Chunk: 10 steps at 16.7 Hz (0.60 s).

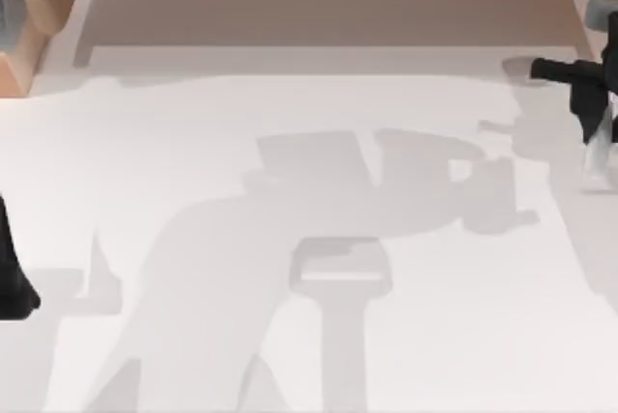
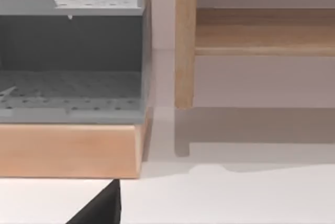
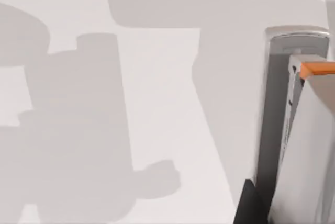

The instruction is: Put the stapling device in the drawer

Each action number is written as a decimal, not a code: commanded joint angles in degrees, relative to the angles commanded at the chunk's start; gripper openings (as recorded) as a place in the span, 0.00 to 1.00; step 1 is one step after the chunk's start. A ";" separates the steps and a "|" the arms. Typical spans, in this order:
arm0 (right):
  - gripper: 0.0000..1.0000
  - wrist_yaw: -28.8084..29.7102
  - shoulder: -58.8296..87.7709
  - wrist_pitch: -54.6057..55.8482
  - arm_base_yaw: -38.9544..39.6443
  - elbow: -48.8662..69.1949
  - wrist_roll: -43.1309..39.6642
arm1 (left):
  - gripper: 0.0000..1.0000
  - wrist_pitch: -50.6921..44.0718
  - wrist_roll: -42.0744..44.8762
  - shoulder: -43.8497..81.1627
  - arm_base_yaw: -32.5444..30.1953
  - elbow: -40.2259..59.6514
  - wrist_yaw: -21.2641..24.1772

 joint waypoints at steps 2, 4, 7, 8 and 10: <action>0.00 0.67 -0.75 -3.34 -2.45 7.23 -0.90 | 1.00 0.00 0.00 0.00 0.00 0.00 0.00; 0.00 1.53 -0.33 -7.29 -6.13 15.04 -2.84 | 1.00 0.00 0.00 0.00 0.00 0.00 0.00; 0.00 2.79 3.56 -13.04 -13.17 26.66 -8.08 | 1.00 0.00 0.00 0.00 0.00 0.00 0.00; 0.00 3.04 5.74 -14.56 -15.51 30.35 -10.47 | 1.00 0.00 0.00 0.00 0.00 0.00 0.00; 0.00 3.19 11.00 -16.89 -19.79 37.18 -15.98 | 1.00 0.00 0.00 0.00 0.00 0.00 0.00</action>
